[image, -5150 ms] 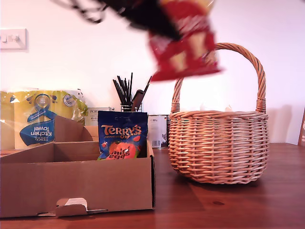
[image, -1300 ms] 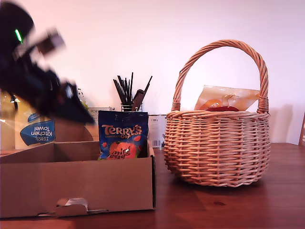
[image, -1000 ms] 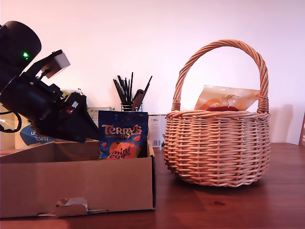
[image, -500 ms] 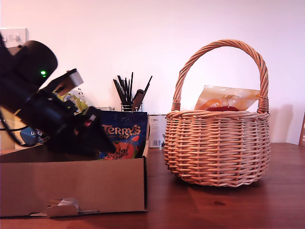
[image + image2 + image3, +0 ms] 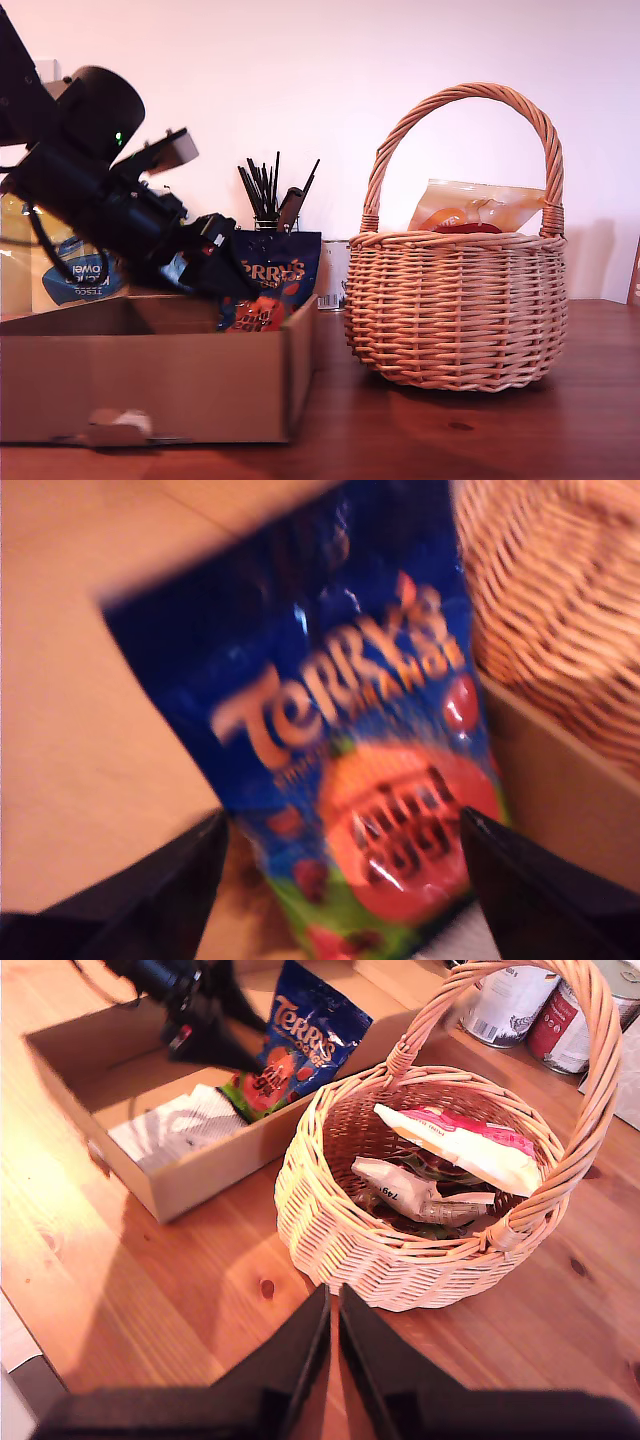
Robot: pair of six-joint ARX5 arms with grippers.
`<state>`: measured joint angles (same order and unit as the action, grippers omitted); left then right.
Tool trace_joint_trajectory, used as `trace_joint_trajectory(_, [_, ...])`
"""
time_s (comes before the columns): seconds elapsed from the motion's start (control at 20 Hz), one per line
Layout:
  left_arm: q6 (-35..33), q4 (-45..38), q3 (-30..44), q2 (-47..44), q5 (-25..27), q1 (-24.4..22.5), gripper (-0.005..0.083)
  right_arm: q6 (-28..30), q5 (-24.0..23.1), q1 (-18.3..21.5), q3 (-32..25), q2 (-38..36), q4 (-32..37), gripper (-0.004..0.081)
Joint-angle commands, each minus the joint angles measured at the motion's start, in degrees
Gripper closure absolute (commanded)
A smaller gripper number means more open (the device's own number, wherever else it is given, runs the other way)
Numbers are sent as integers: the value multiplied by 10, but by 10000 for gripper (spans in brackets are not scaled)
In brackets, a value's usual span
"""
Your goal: Move the bags of Easter eggs from the cardboard box on the left into the woven basket on the right side.
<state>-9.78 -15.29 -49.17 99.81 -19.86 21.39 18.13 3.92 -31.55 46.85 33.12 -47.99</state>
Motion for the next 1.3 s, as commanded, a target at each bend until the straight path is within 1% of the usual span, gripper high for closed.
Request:
trace_joint_trajectory(0.0, [-21,-11,-1,-2,13,0,102,3,2,2,1,0,6,783])
trace_joint_trajectory(0.05, [-29,-14,-1,-2,20,0,102,3,2,2,1,0,6,783])
trace_joint_trajectory(0.15, [-57,-14,-1,-2,58,0,102,3,2,2,1,0,8,783])
trace_joint_trajectory(0.25, [-71,-25,-1,-2,62,-1,102,3,2,2,1,1,14,783])
trace_joint_trajectory(0.3, [-75,-37,-1,-2,51,-2,102,3,2,2,1,3,17,783])
trace_joint_trajectory(0.4, [-86,-57,-1,-2,-3,-3,102,3,2,2,1,9,19,783])
trace_joint_trajectory(0.45, [-87,-58,-1,-2,-42,-3,104,3,2,2,1,12,19,783])
trace_joint_trajectory(0.55, [-87,-51,-1,-1,-85,-6,157,3,2,2,1,18,19,783])
trace_joint_trajectory(0.7, [-87,-23,-1,-1,-111,-14,228,3,2,2,1,23,24,783])
trace_joint_trajectory(0.85, [-95,19,-1,-1,-172,-24,258,3,2,2,1,23,26,783])
trace_joint_trajectory(0.95, [-98,50,-1,-1,-192,-27,267,3,2,2,1,23,26,783])
trace_joint_trajectory(1.05, [-98,71,-1,-2,-223,-27,301,3,2,2,1,23,25,783])
trace_joint_trajectory(1.25, [-97,106,-1,-2,-264,-25,360,3,1,2,1,23,22,783])
